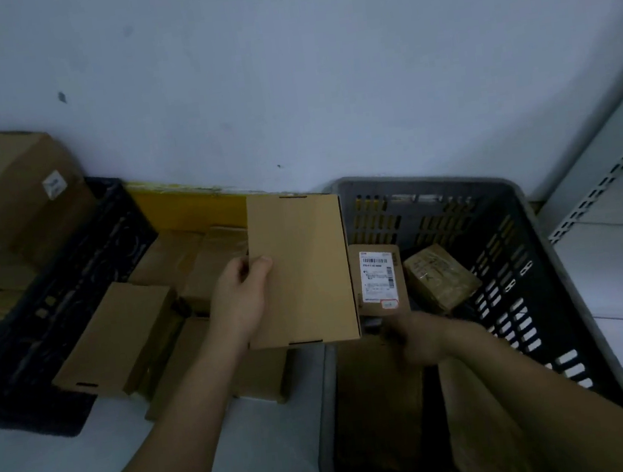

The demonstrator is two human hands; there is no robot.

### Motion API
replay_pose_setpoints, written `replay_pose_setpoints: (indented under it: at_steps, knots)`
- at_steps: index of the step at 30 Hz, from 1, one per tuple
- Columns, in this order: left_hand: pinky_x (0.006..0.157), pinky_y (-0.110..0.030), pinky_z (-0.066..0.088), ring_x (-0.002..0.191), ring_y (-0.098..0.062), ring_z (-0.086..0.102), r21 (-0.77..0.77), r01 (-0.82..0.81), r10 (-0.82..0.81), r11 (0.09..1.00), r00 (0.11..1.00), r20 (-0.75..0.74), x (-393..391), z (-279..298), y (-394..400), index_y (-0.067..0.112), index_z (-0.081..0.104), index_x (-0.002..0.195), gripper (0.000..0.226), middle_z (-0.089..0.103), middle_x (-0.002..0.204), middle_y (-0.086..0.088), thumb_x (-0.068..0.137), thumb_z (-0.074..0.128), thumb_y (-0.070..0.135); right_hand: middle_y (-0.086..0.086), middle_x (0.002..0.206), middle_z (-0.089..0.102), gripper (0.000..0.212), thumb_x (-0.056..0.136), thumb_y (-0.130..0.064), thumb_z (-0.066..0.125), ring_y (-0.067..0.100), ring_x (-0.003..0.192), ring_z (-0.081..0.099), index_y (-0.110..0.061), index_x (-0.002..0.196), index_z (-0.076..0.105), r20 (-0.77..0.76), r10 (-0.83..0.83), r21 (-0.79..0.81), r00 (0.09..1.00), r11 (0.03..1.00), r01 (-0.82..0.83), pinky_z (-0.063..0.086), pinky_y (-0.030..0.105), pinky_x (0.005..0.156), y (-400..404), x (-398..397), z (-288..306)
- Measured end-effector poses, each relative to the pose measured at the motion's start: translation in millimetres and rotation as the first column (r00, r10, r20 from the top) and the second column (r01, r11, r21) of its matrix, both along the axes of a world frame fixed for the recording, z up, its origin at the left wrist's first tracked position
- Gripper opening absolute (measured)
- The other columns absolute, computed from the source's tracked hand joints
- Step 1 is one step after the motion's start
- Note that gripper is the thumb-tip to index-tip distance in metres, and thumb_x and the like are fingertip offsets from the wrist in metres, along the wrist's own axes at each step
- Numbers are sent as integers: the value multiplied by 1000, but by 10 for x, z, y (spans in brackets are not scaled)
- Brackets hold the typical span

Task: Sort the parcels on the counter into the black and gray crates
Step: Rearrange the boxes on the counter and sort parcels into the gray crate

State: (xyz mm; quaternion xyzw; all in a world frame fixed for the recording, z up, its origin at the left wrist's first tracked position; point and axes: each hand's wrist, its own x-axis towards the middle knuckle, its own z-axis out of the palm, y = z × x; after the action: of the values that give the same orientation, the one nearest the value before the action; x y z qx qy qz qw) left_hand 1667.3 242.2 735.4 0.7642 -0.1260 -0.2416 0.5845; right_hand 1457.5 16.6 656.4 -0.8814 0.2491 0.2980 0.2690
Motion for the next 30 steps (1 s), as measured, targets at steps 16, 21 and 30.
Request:
replay_pose_setpoints:
  at_steps: [16,21,30]
  knots:
    - [80,-26,51,110,-5,66,-157,-140,137,978,990,-31,90,173,543,40,60,146,53,69,127,15,103,51,68,-12,108,81,60,102,-28,75,5,102,75,-33,151,42,804,-589,576,-85,736,356,58,16,80,142,-269,1477]
    - [101,-35,45,122,-13,54,-70,-153,157,986,986,59,666,106,966,39,42,162,64,55,148,8,106,39,69,-11,111,69,38,107,-53,54,-8,87,66,-37,135,33,914,-402,374,-60,773,513,47,8,67,552,220,1637]
    - [71,-34,41,94,-14,54,81,-198,178,977,962,208,1890,23,1757,28,34,155,43,52,129,-1,115,36,44,-14,110,60,33,101,-24,63,3,94,59,-30,127,44,817,-503,275,281,769,577,47,30,69,1324,1595,1241]
